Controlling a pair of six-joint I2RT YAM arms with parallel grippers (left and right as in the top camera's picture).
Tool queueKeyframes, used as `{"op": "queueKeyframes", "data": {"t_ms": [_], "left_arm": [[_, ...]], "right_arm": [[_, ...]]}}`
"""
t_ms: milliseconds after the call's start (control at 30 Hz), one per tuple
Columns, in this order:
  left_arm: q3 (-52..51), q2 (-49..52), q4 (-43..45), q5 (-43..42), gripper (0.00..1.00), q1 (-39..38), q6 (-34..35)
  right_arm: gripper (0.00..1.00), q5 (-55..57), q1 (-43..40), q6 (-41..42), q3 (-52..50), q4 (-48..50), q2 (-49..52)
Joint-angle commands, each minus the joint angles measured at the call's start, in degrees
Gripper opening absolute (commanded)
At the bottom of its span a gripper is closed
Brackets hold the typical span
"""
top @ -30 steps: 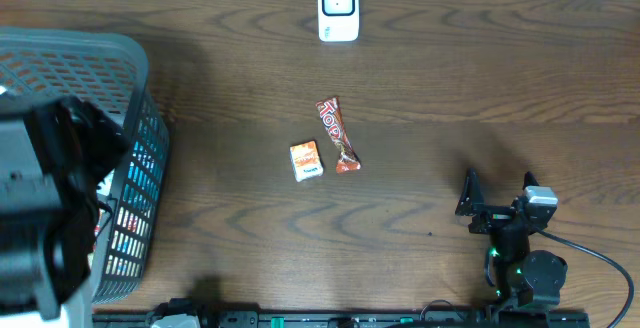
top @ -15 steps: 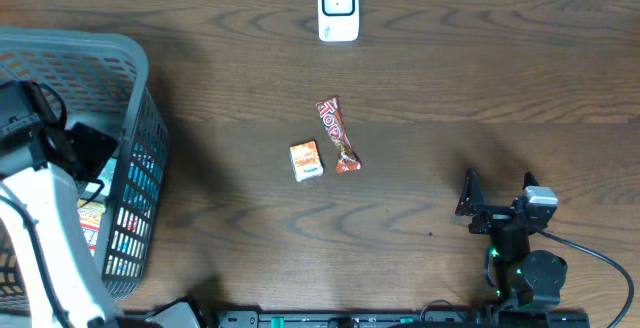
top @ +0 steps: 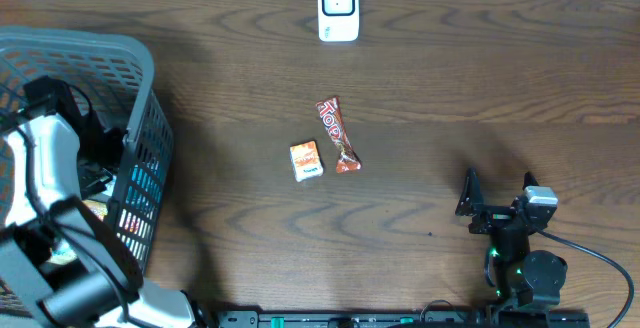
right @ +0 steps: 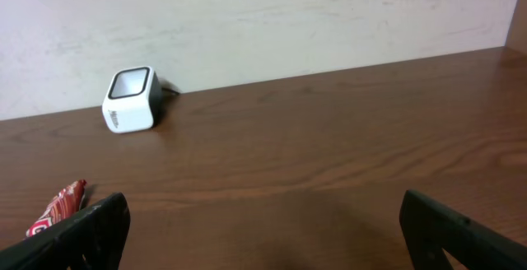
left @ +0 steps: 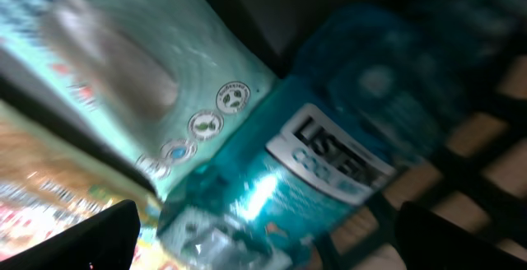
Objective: Scan the item barcode
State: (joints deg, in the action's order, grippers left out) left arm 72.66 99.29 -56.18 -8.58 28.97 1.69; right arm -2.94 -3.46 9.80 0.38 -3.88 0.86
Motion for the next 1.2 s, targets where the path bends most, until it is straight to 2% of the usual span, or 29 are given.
{"op": "queueKeyframes", "data": {"t_ms": [0, 333, 467, 500, 667, 733, 867, 1167], "left_arm": [[-0.2, 5.2, -0.9, -1.3, 0.98, -1.3, -4.7], [-0.2, 11.9, 0.1, -1.0, 0.98, -1.4, -6.5], [-0.2, 11.6, 1.2, -0.8, 0.99, 0.0, -1.9], [-0.2, 11.6, 1.5, -0.8, 0.95, 0.4, -1.0], [0.4, 11.2, 1.2, -0.8, 0.59, 3.1, -0.7], [0.4, 10.8, 1.2, -0.8, 0.52, 4.3, -0.7], [0.4, 9.2, 1.2, -0.8, 0.47, 5.7, -0.7], [2.3, -3.7, 1.5, -0.8, 0.47, 6.1, 0.2]], "right_arm": [[0.99, 0.2, 0.5, -0.7, -0.1, -0.2, -0.2], [0.99, 0.2, 0.5, -0.7, -0.1, -0.2, -0.2], [0.99, 0.2, 0.5, -0.7, -0.1, -0.2, -0.2], [0.99, 0.2, 0.5, -0.7, -0.1, -0.2, -0.2], [0.99, 0.2, 0.5, -0.7, -0.1, -0.2, -0.2], [0.99, 0.2, 0.5, -0.7, -0.1, -0.2, -0.2], [0.99, 0.2, 0.5, -0.7, -0.1, -0.2, -0.2], [0.99, 0.2, 0.5, -0.7, -0.1, -0.2, -0.2]]}}
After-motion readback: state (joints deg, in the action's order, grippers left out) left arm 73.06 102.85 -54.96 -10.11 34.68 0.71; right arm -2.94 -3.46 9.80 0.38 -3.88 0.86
